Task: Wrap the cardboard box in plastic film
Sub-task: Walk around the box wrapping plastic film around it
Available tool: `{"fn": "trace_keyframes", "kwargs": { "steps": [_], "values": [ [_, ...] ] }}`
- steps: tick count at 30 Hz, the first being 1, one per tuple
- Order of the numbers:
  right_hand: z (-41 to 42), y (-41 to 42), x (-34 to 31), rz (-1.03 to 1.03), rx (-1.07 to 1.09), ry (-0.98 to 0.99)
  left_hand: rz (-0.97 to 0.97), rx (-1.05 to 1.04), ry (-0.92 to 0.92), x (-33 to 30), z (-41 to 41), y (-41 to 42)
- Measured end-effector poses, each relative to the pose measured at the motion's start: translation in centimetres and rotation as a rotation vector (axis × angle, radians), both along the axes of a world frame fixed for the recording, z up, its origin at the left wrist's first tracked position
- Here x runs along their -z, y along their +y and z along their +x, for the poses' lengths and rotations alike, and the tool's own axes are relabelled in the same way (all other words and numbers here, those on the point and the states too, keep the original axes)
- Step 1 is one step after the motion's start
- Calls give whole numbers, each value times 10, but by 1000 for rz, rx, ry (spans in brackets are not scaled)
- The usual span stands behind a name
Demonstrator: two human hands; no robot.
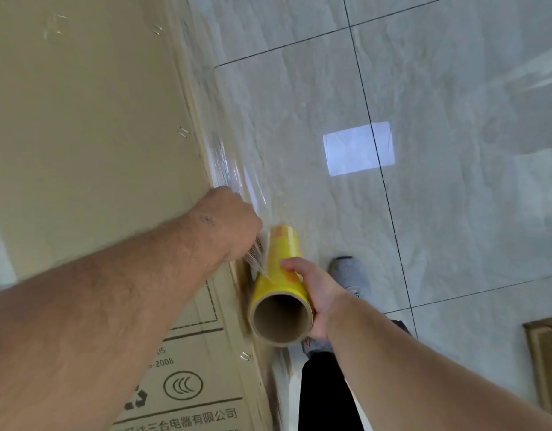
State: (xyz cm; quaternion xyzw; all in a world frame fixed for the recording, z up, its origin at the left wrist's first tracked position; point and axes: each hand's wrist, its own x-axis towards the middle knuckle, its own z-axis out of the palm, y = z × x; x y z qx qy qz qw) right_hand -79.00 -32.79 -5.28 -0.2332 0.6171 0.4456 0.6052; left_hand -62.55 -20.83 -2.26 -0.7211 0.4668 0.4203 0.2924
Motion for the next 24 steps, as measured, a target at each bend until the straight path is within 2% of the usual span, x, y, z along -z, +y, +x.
{"fn": "trace_keyframes", "kwargs": {
  "steps": [6,10,13,15,20,22,24],
  "values": [
    [-13,-4,11,-104,-406,-51,-10,-62,9,-9,-8,-11],
    [11,12,2,-109,-723,-178,-17,-23,-33,-9,-19,-2],
    [17,21,2,-129,-791,-208,-65,3,-37,-5,-30,10],
    [9,19,8,-164,-653,-177,-81,-7,-29,-3,-35,11],
    [-40,13,7,-10,36,-82,-21,37,-50,2,-53,6],
    [-50,18,8,27,175,-56,10,62,-54,3,-58,7],
    [-49,20,6,11,188,-52,-5,74,-48,1,-60,6]
  ]
}}
